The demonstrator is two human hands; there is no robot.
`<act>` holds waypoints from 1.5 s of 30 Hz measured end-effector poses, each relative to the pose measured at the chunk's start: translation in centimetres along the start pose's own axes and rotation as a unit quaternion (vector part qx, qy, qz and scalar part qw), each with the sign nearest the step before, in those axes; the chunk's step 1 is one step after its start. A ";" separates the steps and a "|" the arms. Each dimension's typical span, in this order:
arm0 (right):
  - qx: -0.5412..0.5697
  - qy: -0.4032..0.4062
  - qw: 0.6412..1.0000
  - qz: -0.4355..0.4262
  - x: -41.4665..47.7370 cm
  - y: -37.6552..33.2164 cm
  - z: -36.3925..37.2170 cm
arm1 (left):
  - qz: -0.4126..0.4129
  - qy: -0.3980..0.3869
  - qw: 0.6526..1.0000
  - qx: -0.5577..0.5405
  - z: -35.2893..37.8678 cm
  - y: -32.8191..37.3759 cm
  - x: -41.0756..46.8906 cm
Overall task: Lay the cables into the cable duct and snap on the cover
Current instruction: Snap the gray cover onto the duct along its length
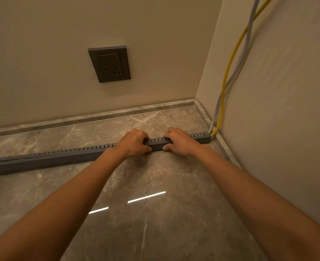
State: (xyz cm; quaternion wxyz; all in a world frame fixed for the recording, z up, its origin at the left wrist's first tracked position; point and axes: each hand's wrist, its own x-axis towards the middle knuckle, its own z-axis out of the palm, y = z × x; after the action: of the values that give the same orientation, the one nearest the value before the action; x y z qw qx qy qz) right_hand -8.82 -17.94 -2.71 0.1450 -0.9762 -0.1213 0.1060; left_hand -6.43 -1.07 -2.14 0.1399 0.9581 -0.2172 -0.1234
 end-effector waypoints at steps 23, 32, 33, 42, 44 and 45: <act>0.004 -0.007 1.000 -0.030 1.8 -5.2 1.6 | -0.055 -0.043 0.996 0.055 -1.4 -4.3 -2.6; -0.033 0.010 0.996 -0.082 2.9 -6.5 2.3 | -0.028 0.005 0.992 0.119 -0.8 -3.3 -3.2; -0.032 0.014 0.996 -0.083 3.0 -6.5 2.2 | -0.030 0.009 0.993 0.114 -0.9 -3.3 -3.1; -0.032 -0.007 0.999 -0.041 3.2 -7.4 2.0 | -0.068 0.015 0.998 0.001 -1.5 -7.0 -4.9; -0.022 -0.014 0.999 -0.038 3.5 -8.5 2.2 | -0.083 0.015 0.996 -0.004 -2.2 -9.2 -5.7; -0.013 -0.016 0.999 -0.038 3.7 -9.2 2.5 | -0.090 0.011 0.996 -0.006 -2.6 -10.3 -6.1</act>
State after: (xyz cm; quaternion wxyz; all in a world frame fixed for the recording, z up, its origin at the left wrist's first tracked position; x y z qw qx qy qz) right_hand -7.78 -7.73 -2.79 0.1347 -0.9709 -0.1618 0.1145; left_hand -7.09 11.21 -2.01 0.1365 0.9742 -0.1282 -0.1258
